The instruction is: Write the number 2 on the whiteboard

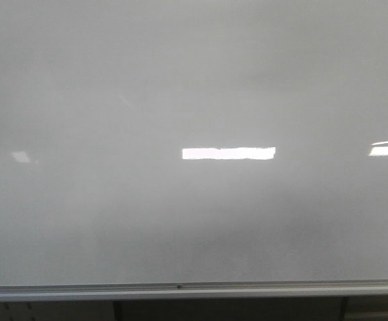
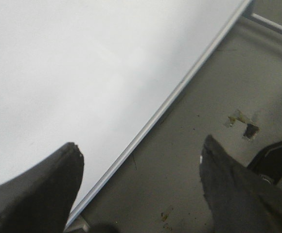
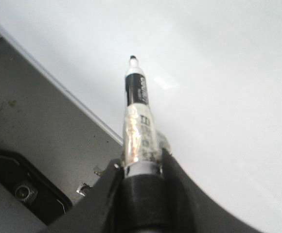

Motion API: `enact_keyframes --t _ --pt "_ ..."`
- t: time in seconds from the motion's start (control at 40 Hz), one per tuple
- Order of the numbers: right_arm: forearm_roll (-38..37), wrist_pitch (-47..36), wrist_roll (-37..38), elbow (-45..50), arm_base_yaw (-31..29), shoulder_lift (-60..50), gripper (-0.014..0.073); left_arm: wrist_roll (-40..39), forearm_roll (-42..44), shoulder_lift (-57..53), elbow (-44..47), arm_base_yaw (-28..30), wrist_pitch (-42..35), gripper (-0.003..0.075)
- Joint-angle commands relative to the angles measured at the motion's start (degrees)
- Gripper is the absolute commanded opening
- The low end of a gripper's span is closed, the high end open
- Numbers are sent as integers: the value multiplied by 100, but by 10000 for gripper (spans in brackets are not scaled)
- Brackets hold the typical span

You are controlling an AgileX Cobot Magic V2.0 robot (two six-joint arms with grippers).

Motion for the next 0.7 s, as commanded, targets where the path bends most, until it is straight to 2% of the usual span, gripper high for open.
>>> enact_keyframes --t 0.0,0.18,0.33,0.43,0.68 --pt "-33 -624 394 239 -730 -404 13 -475 28 -272 130 743 -416 494" --pt "245 -1356 610 1385 -1611 -1139 13 -918 -83 -485 552 2061 -609 494" --pt "840 -2271 610 2529 -1772 -1839 13 -918 -592 -527 654 2879 -726 494" --pt "1283 -3004 591 3149 -1767 -2055 13 -918 -630 -527 654 3060 -951 494" --pt "1341 -4292 591 3612 -1767 -1854 13 -918 -652 -527 654 3069 -1128 494"
